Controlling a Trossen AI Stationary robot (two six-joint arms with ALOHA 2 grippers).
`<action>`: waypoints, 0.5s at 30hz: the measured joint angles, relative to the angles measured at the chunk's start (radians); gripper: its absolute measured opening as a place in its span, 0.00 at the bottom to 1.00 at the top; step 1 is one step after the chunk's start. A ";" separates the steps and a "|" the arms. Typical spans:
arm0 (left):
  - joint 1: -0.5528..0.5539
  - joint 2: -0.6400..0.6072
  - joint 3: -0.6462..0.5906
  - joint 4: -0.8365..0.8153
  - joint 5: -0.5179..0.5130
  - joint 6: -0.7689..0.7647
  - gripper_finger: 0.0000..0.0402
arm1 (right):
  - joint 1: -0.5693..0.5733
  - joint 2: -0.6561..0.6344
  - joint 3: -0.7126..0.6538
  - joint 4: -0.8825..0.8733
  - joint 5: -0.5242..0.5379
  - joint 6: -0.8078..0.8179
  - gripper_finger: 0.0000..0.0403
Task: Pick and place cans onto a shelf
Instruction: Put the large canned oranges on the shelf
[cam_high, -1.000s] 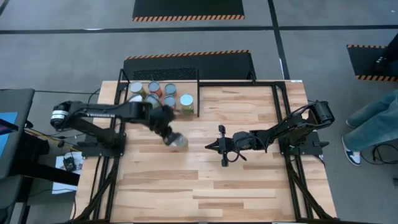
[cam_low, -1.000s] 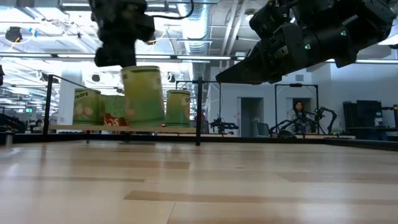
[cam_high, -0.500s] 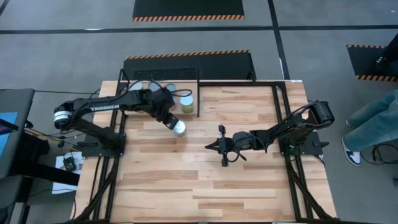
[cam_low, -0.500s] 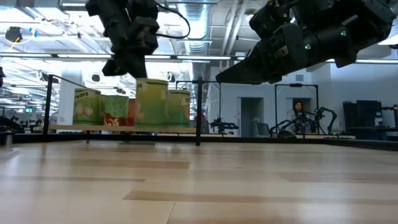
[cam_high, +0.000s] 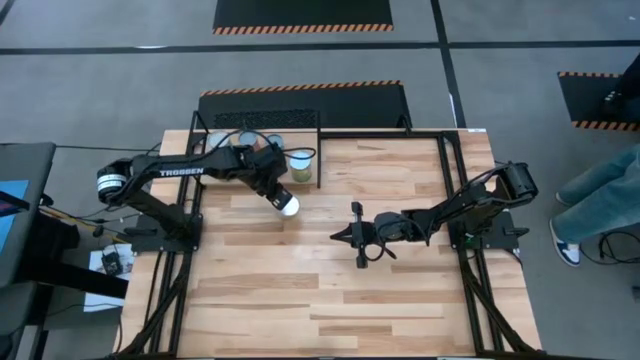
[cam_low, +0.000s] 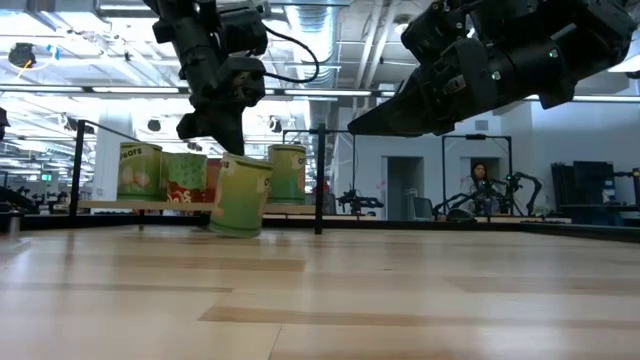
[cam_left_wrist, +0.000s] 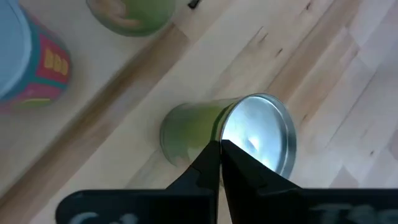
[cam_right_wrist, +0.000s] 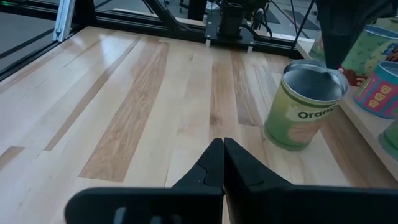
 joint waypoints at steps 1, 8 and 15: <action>0.003 0.000 0.000 0.001 -0.002 0.007 0.00 | 0.000 0.000 0.000 0.000 0.000 0.000 0.04; 0.019 0.000 0.000 0.002 -0.019 0.048 0.06 | 0.000 0.000 0.000 -0.002 0.000 0.000 0.03; 0.032 0.000 0.010 -0.030 -0.023 0.129 0.15 | 0.000 0.000 0.000 -0.003 0.000 0.000 0.04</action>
